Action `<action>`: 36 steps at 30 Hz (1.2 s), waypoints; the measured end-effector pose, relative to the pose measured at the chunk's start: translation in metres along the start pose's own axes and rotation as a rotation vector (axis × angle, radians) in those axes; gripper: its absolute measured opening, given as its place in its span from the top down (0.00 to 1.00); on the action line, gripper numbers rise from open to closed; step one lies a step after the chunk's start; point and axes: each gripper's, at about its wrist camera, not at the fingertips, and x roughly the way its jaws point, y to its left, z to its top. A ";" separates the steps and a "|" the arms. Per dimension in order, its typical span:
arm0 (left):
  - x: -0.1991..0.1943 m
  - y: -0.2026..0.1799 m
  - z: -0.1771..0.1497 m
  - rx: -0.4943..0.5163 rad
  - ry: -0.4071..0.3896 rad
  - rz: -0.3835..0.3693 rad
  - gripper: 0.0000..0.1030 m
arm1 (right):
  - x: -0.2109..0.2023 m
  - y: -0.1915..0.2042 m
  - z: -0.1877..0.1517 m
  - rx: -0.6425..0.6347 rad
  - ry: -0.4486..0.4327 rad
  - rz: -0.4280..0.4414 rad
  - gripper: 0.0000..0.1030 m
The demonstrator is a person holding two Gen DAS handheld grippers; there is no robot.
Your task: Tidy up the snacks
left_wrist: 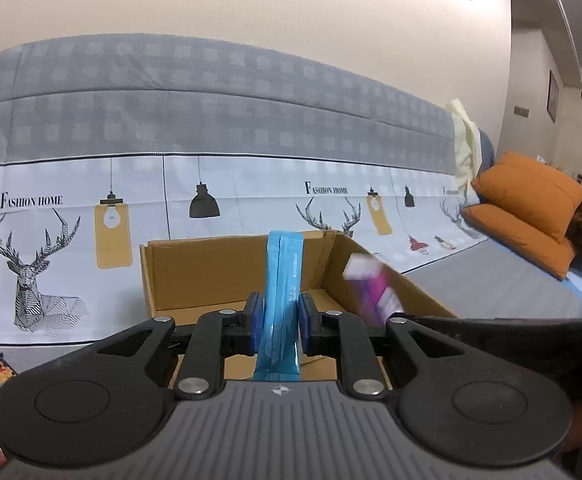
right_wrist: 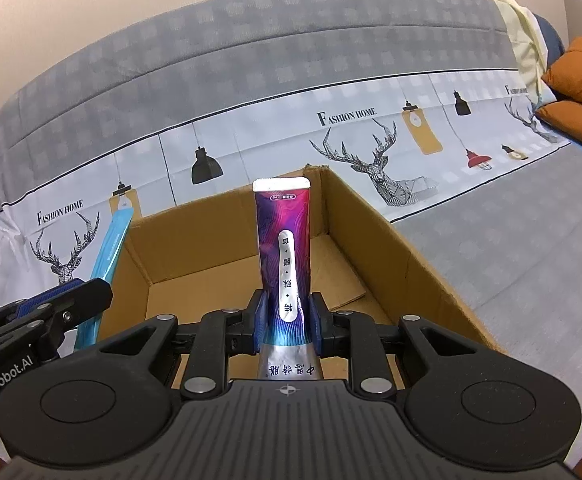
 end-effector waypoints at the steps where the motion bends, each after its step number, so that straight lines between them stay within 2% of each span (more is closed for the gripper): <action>1: 0.000 0.001 0.000 -0.014 0.004 -0.009 0.67 | -0.001 0.002 -0.001 -0.003 -0.003 -0.012 0.69; 2: 0.001 0.002 0.000 -0.023 0.006 -0.007 0.65 | -0.001 0.004 -0.001 -0.009 -0.003 -0.020 0.56; 3: 0.001 0.003 0.000 -0.029 0.009 -0.002 0.65 | -0.001 0.005 -0.002 -0.015 -0.005 -0.031 0.49; 9: 0.002 0.011 0.001 -0.073 0.019 0.015 0.65 | -0.003 0.011 -0.002 -0.043 -0.025 -0.059 0.49; 16: -0.002 0.018 0.002 -0.082 0.022 0.036 0.65 | -0.004 0.021 -0.004 -0.049 -0.065 -0.040 0.48; 20: -0.005 0.025 0.003 -0.090 0.023 0.055 0.65 | -0.005 0.030 -0.006 -0.047 -0.102 -0.053 0.41; 24: -0.009 0.036 0.004 -0.097 0.027 0.081 0.65 | -0.008 0.043 -0.007 -0.071 -0.142 -0.055 0.29; 26: -0.012 0.043 0.005 -0.106 0.028 0.096 0.65 | -0.010 0.051 -0.007 -0.087 -0.160 -0.058 0.28; 36: -0.029 0.098 0.004 -0.218 0.059 0.218 0.65 | -0.010 0.099 -0.008 -0.140 -0.125 0.067 0.28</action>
